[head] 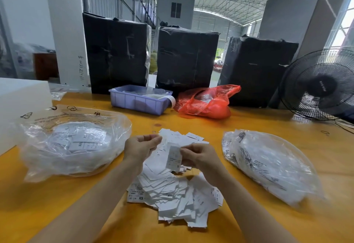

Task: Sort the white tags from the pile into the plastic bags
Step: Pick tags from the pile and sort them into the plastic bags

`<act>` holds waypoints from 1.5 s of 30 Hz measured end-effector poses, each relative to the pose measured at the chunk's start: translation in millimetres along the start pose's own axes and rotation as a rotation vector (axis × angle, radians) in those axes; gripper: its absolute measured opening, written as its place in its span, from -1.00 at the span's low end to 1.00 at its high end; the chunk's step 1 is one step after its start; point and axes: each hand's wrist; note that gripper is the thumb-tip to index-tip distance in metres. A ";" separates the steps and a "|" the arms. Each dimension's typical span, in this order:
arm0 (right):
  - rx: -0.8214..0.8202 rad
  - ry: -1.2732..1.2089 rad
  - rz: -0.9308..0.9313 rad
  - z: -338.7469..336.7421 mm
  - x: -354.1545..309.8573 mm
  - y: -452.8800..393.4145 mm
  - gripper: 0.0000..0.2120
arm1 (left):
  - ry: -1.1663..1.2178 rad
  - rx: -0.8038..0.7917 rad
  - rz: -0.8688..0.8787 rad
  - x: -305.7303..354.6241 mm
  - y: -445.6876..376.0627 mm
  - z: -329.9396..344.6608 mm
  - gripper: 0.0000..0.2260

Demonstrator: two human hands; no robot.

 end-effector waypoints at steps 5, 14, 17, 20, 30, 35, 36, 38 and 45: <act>0.035 -0.145 0.100 -7.9 -6.5 4.4 -0.92 | -0.081 -0.094 -0.049 -3.0 5.2 5.4 -0.93; 0.208 -0.036 -0.009 -8.6 -7.6 3.1 -0.81 | -0.201 -0.171 -0.035 -6.6 9.4 8.2 -0.93; 0.273 -0.026 -0.058 -9.8 -9.4 1.9 -0.77 | -0.214 -0.201 -0.038 -7.3 10.2 9.6 -0.92; 0.314 -0.217 -0.041 -11.9 -11.6 -0.3 -0.74 | -0.224 -0.213 -0.038 -8.6 11.4 11.3 -0.92; 0.266 -0.131 -0.071 -6.2 -14.4 3.0 -0.93 | -0.272 -0.232 -0.055 -11.4 14.3 15.1 -0.92; 0.242 -0.004 -0.136 -3.1 -14.0 4.8 -0.90 | -0.299 -0.239 -0.055 -11.9 14.9 14.4 -0.92; 0.245 0.012 -0.145 -3.1 -13.9 4.8 -0.90 | -0.299 -0.242 -0.055 -11.8 15.0 14.5 -0.92; 0.245 0.022 -0.151 -2.9 -13.8 4.8 -0.88 | -0.304 -0.250 -0.056 -11.5 15.5 14.8 -0.92; 0.194 0.035 -0.139 -1.3 -12.4 5.3 -0.84 | -0.296 -0.249 -0.064 -10.4 14.6 14.3 -0.91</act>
Point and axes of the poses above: each hand's wrist, its own y-axis away from the middle knuckle, its own z-axis out of the palm, x = y × z, and after that the axes turned 15 degrees about -z, right-handed
